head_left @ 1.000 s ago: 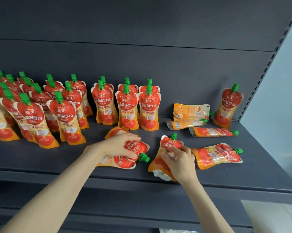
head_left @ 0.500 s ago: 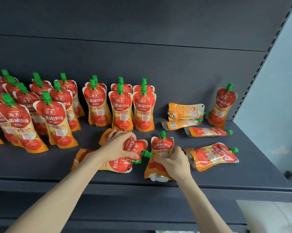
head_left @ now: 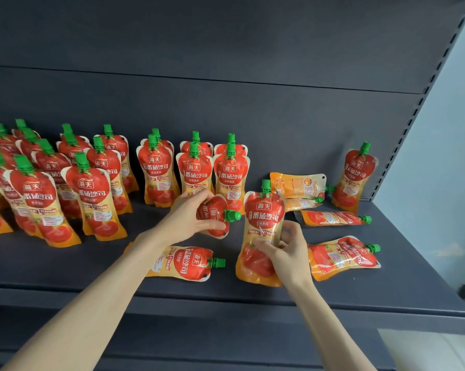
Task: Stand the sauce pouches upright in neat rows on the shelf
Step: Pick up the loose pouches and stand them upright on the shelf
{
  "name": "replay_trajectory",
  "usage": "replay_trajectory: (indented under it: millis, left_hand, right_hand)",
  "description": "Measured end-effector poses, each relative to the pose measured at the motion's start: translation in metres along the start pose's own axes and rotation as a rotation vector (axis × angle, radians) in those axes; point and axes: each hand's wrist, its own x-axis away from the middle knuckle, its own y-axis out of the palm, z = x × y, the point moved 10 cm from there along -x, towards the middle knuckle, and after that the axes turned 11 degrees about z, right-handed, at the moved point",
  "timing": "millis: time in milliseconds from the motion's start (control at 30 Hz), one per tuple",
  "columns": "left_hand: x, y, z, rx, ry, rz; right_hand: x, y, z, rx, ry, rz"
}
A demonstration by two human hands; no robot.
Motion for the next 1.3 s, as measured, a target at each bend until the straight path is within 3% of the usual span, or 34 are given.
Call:
replay_trajectory:
  millis: [267,500,767,900,1300]
  left_hand:
    - [-0.008,-0.043,-0.008,0.341,-0.101,0.307]
    - [-0.008,-0.06,-0.044,0.526,-0.183,0.593]
    - [-0.012,-0.038,-0.083,0.479,-0.208,0.313]
    - [-0.019,-0.039,-0.085,0.498,-0.207,0.195]
    - [-0.015,-0.024,-0.094,0.429,-0.201,0.059]
  right_hand:
    - [-0.024,0.034,-0.027,-0.028,-0.174,-0.06]
    - [-0.042,0.076,-0.024,-0.01,-0.209,-0.031]
    - [-0.038,0.098,0.006,0.071,-0.19,-0.183]
    - [-0.038,0.096,0.012,0.095,-0.183,-0.169]
    - [-0.036,0.098,0.013,0.173,-0.202,-0.154]
